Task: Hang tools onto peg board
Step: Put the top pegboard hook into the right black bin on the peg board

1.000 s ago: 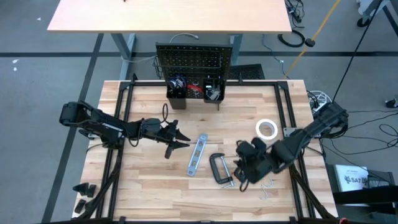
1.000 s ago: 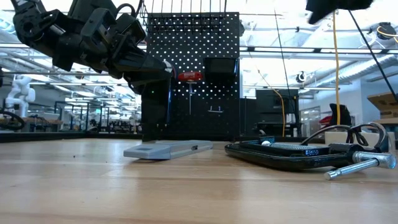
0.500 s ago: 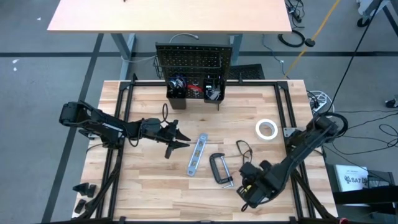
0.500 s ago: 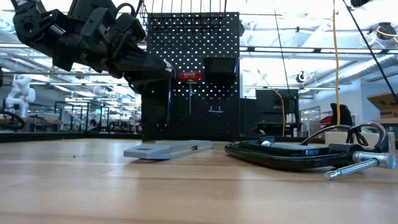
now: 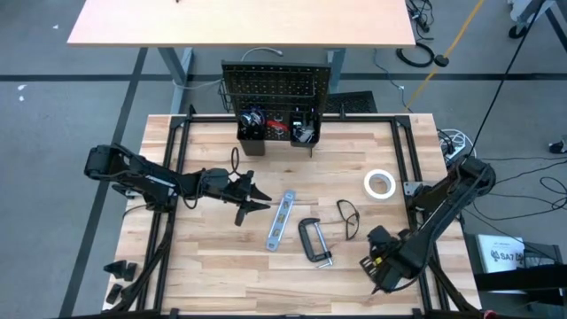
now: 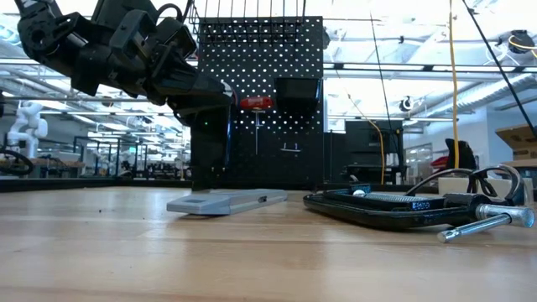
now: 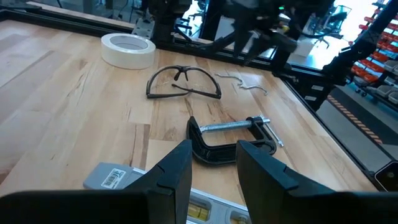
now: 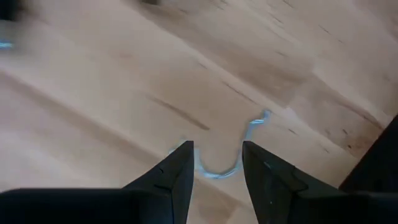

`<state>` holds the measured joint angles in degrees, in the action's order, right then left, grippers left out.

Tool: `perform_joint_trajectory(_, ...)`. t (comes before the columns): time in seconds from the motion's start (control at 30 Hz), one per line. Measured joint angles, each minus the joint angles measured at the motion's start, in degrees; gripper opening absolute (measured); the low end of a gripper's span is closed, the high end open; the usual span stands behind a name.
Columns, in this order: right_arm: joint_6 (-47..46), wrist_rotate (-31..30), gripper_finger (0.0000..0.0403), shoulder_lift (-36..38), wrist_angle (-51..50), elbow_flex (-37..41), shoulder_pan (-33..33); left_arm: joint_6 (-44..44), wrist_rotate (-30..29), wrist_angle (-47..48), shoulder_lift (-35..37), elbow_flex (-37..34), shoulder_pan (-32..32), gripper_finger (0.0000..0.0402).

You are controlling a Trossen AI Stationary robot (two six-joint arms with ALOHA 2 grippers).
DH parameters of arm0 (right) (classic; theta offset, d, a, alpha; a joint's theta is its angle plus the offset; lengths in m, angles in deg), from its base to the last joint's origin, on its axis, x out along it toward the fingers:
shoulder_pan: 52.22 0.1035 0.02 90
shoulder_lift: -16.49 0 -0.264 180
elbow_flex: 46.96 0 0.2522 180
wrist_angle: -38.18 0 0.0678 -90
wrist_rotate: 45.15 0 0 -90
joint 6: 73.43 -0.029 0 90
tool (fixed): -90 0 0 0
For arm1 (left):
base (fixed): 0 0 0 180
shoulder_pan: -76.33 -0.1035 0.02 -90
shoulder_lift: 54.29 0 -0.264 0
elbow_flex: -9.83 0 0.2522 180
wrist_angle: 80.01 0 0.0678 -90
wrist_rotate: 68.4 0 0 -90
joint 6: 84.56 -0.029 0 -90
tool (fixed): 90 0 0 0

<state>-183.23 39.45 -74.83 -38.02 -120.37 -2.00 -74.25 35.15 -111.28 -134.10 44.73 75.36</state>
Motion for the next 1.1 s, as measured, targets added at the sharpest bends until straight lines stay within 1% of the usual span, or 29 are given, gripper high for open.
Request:
perform_joint_trajectory(0.1, -3.35, 0.01, 0.0130, 3.07, 4.46, 6.23, 1.19, -0.11, -0.01, 0.02, 0.00, 0.00, 0.00, 0.0121)
perform_joint_trajectory(0.23, -6.38, 0.90, 0.0130, 4.66, 5.91, 9.47, 2.15, -0.11, -0.01, -1.01, 0.00, 0.00, 0.00, 0.0121)
perform_joint_trajectory(0.4, -6.07, 0.87, 0.0130, 4.66, 8.39, 9.53, 2.67, -0.21, -0.29, -0.98, 0.00, 0.00, 0.00, 0.0121)
perform_joint_trajectory(0.57, -6.56, -0.33, 0.0130, 4.05, 10.41, 9.51, 3.47, -2.03, -3.25, -0.96, 0.00, 0.00, 0.00, 0.0121)
perform_joint_trajectory(0.67, -6.52, -1.74, 0.0130, 3.65, 10.37, 9.51, 3.63, -1.82, -3.51, -0.30, 0.00, 0.00, -0.02, 0.0121)
perform_joint_trajectory(1.1, -7.27, -2.15, 0.0130, 3.44, 9.39, 9.72, 4.24, -1.77, -3.52, -0.22, 0.00, 0.00, -0.02, 0.0121)
